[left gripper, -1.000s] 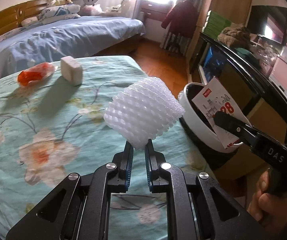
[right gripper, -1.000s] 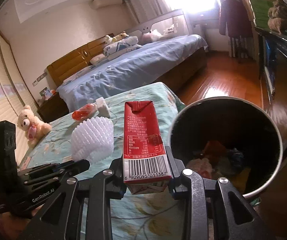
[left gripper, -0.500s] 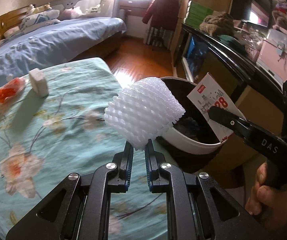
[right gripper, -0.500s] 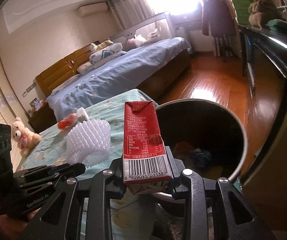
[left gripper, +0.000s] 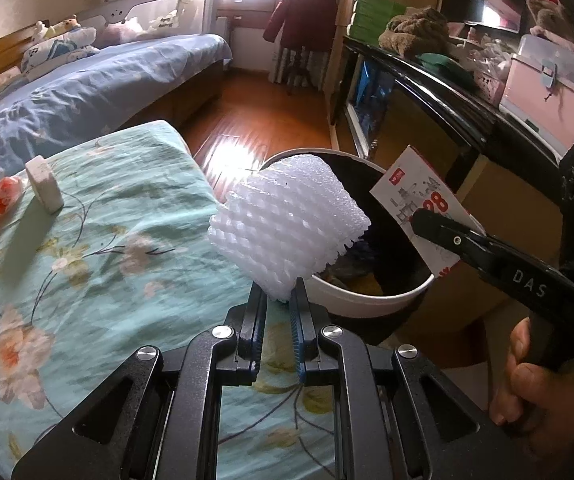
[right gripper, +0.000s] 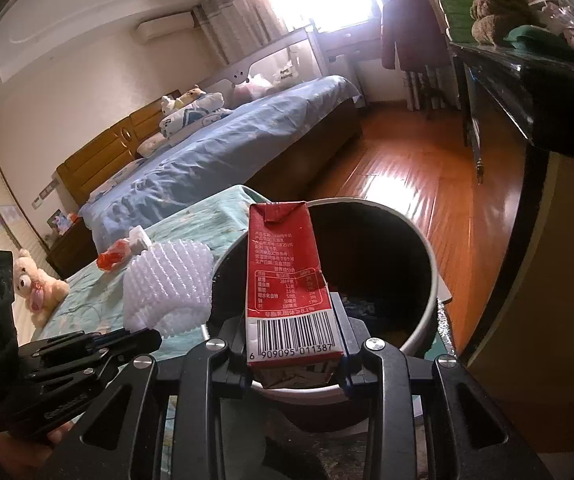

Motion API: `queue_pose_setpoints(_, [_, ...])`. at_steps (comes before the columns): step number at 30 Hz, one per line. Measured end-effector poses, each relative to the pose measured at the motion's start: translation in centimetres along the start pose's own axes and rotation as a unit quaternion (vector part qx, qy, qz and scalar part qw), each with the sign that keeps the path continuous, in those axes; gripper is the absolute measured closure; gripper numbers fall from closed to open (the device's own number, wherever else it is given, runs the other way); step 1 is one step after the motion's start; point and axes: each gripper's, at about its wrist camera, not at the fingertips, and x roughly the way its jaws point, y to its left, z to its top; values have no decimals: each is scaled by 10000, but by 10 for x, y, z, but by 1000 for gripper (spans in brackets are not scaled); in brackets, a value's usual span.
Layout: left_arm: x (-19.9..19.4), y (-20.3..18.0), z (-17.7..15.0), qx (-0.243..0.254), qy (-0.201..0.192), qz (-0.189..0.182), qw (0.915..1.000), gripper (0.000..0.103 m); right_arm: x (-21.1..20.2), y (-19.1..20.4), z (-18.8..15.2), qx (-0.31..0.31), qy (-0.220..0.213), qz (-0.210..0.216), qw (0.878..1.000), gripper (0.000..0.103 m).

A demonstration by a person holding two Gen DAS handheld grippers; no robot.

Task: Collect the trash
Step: 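Carry the white foam sleeve and red milk carton over the white bin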

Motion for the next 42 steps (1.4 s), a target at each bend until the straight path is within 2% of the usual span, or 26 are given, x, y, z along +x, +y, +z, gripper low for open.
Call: queue_pose_setpoints(42, [28,-30,28,243,82,-102,9996,92,21,-22,17,-59,161,-202,9996,71])
